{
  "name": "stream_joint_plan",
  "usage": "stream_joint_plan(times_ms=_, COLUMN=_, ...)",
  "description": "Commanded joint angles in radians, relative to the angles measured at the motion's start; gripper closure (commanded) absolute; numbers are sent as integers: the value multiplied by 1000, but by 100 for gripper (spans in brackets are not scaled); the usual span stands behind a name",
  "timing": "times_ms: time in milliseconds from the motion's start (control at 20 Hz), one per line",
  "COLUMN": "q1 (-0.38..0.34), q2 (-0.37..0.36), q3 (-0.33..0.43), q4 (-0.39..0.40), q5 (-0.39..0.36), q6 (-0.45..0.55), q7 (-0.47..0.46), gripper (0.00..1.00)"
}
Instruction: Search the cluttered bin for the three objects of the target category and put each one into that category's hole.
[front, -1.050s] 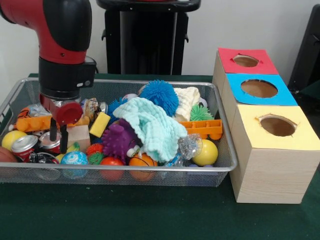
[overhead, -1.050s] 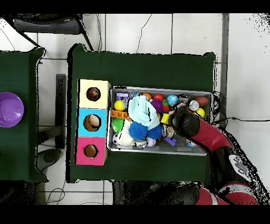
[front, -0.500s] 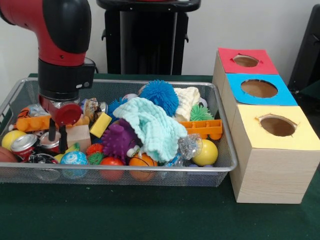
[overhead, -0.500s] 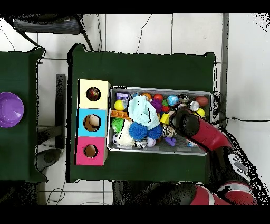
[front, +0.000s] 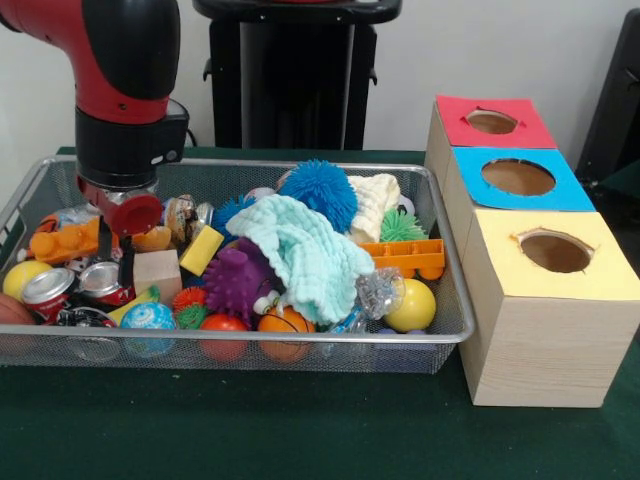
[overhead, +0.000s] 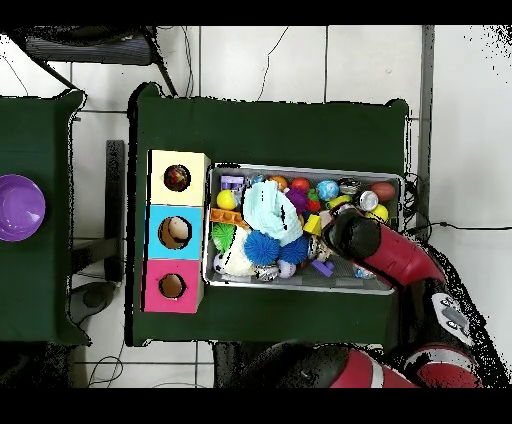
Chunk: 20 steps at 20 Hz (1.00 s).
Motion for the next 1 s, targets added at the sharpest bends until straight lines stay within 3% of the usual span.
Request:
stream_joint_plan(times_ms=50, q1=-8, q2=10, q3=2, q4=8, q5=-68, q6=111, q7=-4, gripper=0)
stream_joint_plan(times_ms=400, q1=-41, q2=42, q3=27, q4=69, q5=-75, q6=67, q7=23, gripper=0)
stream_joint_plan(times_ms=1000, q1=-27, q2=0, q3=-21, q4=120, q5=-69, q6=213, q7=24, gripper=0)
